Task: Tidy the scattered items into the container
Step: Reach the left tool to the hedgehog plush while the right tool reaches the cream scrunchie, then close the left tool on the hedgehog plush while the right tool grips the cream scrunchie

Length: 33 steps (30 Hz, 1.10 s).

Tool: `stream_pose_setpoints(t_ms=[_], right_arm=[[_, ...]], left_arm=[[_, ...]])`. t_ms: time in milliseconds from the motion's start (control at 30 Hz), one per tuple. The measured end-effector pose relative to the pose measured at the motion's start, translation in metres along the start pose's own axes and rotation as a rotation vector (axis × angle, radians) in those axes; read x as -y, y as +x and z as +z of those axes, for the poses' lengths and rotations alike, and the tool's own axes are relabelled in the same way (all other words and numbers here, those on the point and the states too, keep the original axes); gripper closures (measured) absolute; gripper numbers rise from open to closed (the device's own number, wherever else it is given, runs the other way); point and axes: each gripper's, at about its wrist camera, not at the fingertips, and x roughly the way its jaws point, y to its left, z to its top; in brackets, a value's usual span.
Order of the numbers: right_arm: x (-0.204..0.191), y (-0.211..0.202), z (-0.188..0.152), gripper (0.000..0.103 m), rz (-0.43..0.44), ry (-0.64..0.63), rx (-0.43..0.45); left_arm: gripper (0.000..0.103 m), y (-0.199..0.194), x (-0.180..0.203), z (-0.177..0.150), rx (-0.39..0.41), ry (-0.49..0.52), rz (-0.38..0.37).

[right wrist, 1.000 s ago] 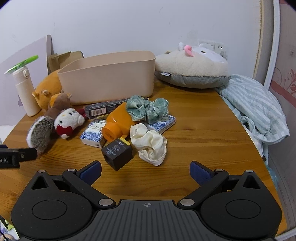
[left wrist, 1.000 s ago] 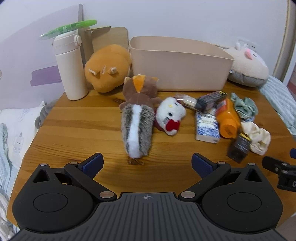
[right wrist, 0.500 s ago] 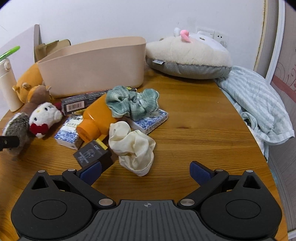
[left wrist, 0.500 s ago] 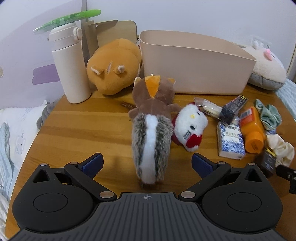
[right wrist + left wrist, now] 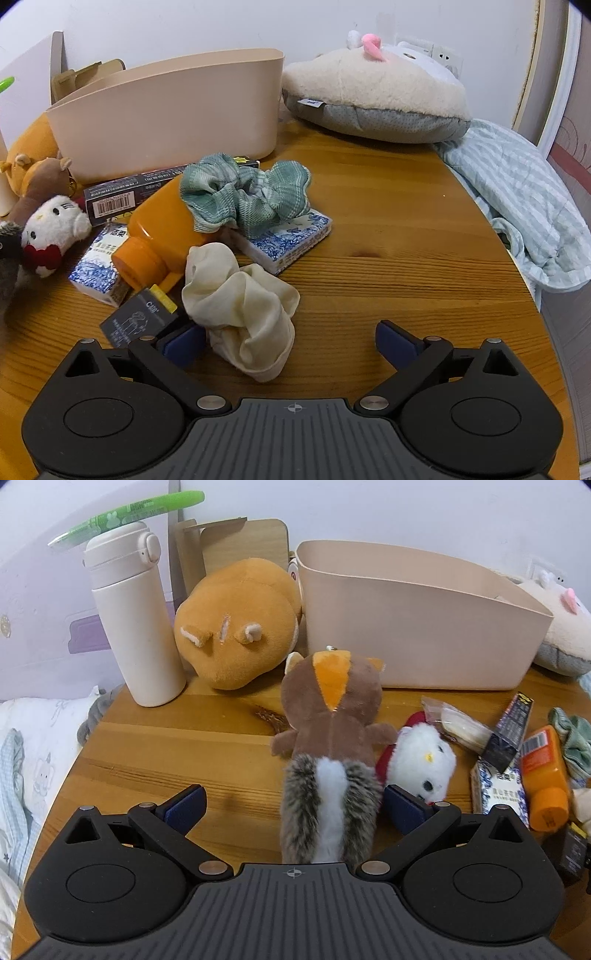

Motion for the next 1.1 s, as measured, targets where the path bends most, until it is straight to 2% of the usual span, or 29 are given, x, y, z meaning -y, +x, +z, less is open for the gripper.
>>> stream_pose_setpoints(t_ms=[267,433,500,533,600,667,733,933,1000,1100], right_arm=[[0.001,0.008,0.008,0.003,0.009,-0.001,0.000],[0.000,0.010,0.010,0.010,0.024,-0.003,0.013],[0.000,0.010,0.010,0.017,0.029,-0.003,0.023],[0.001,0.010,0.010,0.020,0.030,0.000,0.028],[0.002,0.010,0.010,0.032,0.034,0.006,0.034],[0.004,0.010,0.010,0.037,0.042,0.010,0.038],[0.004,0.009,0.010,0.042,0.045,0.006,0.042],[0.005,0.004,0.009,0.065,0.077,0.004,0.048],[0.007,0.001,0.007,0.076,0.092,0.013,0.048],[0.008,-0.005,0.005,0.082,0.114,0.019,0.053]], left_arm=[[0.000,0.014,-0.004,0.009,0.008,-0.025,0.010],[0.000,0.029,-0.002,0.018,0.001,-0.023,-0.005],[0.000,0.034,-0.002,0.019,-0.005,-0.023,-0.030],[0.003,0.037,-0.001,0.019,-0.009,-0.023,-0.044],[0.016,0.042,0.000,0.019,-0.025,-0.017,-0.073],[0.039,0.044,0.004,0.019,-0.026,-0.002,-0.067],[0.053,0.042,0.007,0.020,-0.017,0.016,-0.056],[0.058,0.027,0.011,0.017,-0.003,0.001,-0.075],[0.059,0.018,0.012,0.016,0.009,-0.002,-0.082],[0.060,-0.002,0.012,0.008,0.032,-0.004,-0.092]])
